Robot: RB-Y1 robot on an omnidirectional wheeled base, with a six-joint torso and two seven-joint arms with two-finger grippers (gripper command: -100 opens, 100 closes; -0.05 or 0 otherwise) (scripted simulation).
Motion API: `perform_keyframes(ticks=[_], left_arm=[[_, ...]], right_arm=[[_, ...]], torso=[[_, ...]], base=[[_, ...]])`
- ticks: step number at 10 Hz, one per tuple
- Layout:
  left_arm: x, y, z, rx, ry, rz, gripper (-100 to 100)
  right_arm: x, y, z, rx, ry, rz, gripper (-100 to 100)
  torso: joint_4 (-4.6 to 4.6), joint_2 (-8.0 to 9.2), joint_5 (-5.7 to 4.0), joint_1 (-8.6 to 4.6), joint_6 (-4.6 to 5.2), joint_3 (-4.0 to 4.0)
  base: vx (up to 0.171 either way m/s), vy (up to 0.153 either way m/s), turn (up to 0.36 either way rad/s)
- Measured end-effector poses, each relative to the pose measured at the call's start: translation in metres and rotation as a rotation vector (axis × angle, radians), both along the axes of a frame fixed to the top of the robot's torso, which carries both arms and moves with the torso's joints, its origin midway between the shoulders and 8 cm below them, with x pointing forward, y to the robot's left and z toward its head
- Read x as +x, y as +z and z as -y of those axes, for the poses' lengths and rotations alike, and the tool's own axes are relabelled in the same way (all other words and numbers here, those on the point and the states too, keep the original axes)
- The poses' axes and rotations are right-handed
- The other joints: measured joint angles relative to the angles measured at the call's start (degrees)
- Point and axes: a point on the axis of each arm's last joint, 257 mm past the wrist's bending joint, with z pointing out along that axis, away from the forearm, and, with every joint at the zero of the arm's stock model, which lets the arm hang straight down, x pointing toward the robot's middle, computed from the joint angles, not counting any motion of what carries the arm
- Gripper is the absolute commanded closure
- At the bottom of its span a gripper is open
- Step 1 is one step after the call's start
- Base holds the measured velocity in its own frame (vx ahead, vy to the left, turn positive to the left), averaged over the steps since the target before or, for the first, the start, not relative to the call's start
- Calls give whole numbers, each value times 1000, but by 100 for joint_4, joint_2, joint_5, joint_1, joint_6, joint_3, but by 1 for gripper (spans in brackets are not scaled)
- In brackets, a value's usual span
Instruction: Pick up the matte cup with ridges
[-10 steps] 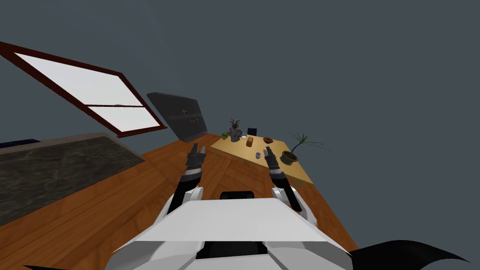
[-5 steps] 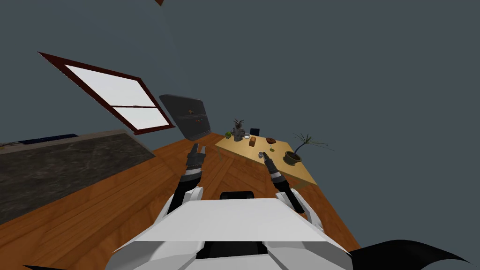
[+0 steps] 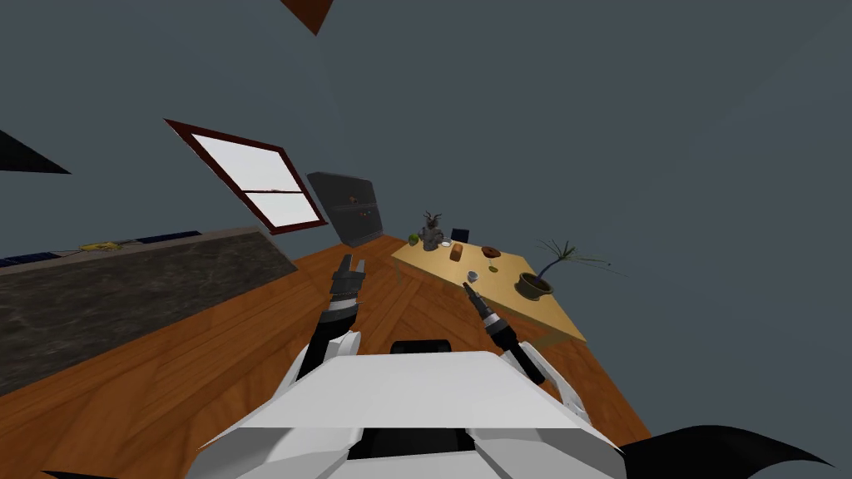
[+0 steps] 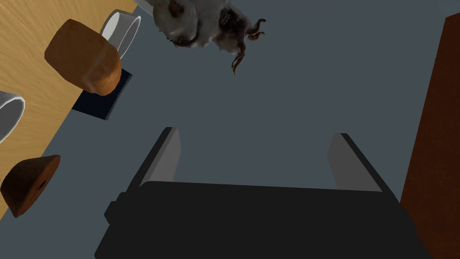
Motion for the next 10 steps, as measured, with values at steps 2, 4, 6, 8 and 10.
perform_keyframes(ticks=[2, 4, 6, 8, 10], left_arm=[[0, 0, 0, 0, 0, 0, 0], [0, 0, 0, 0, 0, 0, 0], [0, 0, 0, 0, 0, 0, 0], [0, 0, 0, 0, 0, 0, 0], [0, 0, 0, 0, 0, 0, 0]], right_arm=[[-8, -31, 13, -81, 12, -66, -100], [-12, -50, 22, -118, 9, -106, -100], [-20, -69, 34, -176, 19, -153, -100], [-27, -88, 48, -222, 25, -191, -100], [-41, -117, 65, -310, 39, -260, -100]], torso=[[-2, -7, -5, -26, 2, -5], [-1, -2, -8, -41, 3, -2], [-2, -8, -7, -33, 3, -5], [-1, -6, -7, -36, 1, -4], [-6, -26, -5, -26, 4, -15]], base=[[33, 31, 81], [23, 19, 68], [26, 22, 37], [58, 44, 180], [84, 48, 90]])
